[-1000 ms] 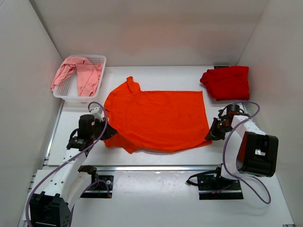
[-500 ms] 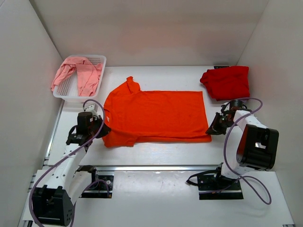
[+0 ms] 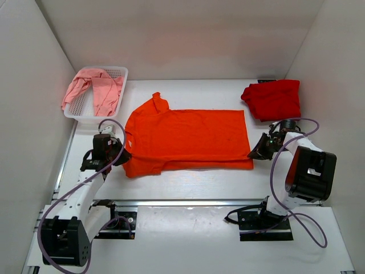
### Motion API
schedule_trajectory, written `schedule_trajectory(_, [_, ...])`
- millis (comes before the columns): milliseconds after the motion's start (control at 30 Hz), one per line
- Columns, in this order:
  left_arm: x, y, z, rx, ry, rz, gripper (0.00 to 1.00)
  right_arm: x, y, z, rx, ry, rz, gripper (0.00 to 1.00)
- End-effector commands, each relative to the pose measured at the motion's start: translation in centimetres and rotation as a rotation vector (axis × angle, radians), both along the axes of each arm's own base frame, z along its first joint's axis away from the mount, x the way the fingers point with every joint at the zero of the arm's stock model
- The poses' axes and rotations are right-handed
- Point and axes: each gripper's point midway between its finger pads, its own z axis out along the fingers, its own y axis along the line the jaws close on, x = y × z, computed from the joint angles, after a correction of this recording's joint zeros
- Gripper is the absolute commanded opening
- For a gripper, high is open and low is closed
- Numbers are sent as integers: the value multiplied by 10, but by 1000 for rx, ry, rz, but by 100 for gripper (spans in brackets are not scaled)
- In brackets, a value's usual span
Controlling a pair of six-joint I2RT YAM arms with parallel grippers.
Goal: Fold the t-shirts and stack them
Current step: Fold the flattened tshirt in 1/3 of the way
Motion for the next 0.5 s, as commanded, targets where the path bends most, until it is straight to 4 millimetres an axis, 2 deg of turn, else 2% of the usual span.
schedule_trajectory(0, [17,10,8,28,-55,41,11,16,-5,5,29,-56,-30,4])
schedule_trajectory(33, [23,9,11,18,-63,37,20,19,-5,8,57,-79,-47,6])
schedule_trajectory(67, [26,9,8,16,-51,36,36,22,-3,12,79,-113,-51,8])
schedule_trajectory(133, [42,10,20,8,-79,39,55,30,-4,19,118,-154,-102,20])
schedule_trajectory(167, [47,8,18,-10,-69,32,57,37,-4,25,136,-209,-102,22])
schedule_trajectory(200, [57,7,27,-18,-96,25,60,45,-6,30,154,-250,-124,28])
schedule_trajectory(233, [66,5,31,-30,-99,14,60,44,0,33,191,-256,-133,36])
schedule_trajectory(267, [74,2,33,-35,-94,-1,62,48,0,38,218,-292,-148,38])
schedule_trajectory(300, [76,0,24,-49,-58,-6,61,55,-2,44,218,-344,-145,40])
schedule_trajectory(333, [83,2,32,-74,-65,-4,63,52,1,47,237,-353,-163,45])
schedule_trajectory(400, [85,-1,24,-109,-16,-27,62,52,0,51,224,-395,-177,43])
schedule_trajectory(467, [79,-4,19,-109,19,-48,61,51,-1,49,166,-399,-147,34])
